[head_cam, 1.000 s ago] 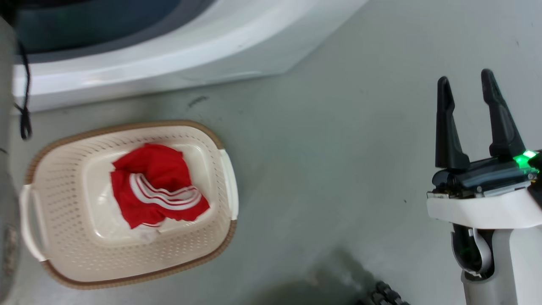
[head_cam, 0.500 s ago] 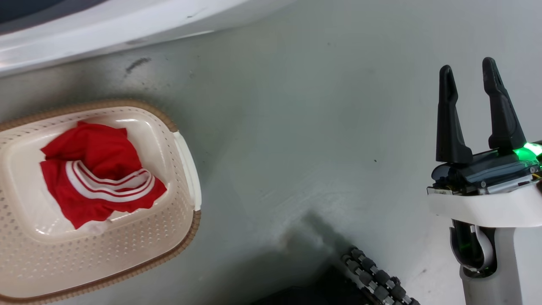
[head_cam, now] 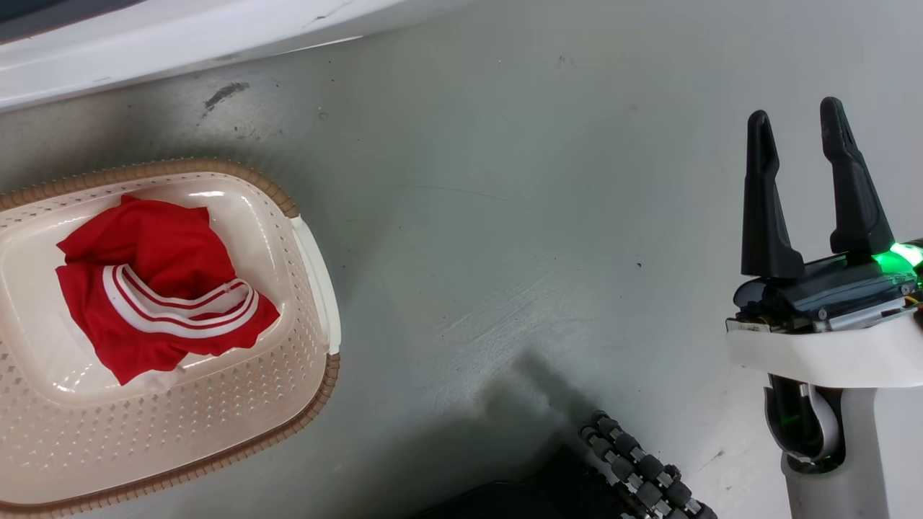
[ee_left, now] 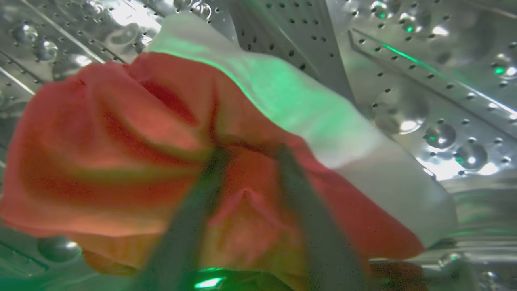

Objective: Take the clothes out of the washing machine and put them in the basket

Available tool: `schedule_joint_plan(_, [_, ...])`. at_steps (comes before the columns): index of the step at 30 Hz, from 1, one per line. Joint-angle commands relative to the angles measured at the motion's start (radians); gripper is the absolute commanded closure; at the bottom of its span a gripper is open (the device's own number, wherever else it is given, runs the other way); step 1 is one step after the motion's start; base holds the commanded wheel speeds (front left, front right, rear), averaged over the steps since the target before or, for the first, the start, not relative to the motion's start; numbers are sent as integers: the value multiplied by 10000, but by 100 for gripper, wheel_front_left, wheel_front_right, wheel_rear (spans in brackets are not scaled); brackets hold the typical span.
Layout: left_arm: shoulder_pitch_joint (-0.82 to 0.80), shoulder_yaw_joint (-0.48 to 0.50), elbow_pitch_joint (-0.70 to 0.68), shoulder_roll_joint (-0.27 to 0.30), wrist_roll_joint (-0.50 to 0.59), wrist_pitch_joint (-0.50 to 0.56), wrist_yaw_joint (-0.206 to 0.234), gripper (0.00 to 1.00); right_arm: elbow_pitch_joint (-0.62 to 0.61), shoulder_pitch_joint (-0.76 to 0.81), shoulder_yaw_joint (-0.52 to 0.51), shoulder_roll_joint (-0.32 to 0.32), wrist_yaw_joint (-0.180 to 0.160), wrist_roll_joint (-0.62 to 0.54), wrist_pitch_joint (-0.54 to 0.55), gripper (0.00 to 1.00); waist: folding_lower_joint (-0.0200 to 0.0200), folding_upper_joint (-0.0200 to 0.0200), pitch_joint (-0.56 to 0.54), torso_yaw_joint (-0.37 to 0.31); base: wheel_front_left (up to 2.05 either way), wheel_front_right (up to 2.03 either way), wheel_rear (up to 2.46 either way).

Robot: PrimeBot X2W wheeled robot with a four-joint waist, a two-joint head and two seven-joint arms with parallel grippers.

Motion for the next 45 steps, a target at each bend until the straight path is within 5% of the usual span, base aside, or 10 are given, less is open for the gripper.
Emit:
schedule_joint_plan(1, [583,-54,215,-7,-13,-61,26,100,-49,-141,-34,27,-7,-33,-20,0,-1,0,-15,18,0,0,0])
schedule_joint_plan(14, [995,-111,-401,143,-366,-1884,-8,100,160,-85,-161,24,-7,-230,-22,0,-1,0,-871,391,0,0,0])
schedule_joint_plan(26, [3721,-777,-436,-1090,-1534,-4908,-150,100,603,519,-280,18,-7,-1061,-20,0,-1,0,-3053,1732,0,0,0])
schedule_joint_plan(45, [7763,-1919,-1876,-1593,-3428,-8265,-149,100,987,2003,-283,18,-7,-1744,-20,0,-1,0,-5951,2865,0,0,0])
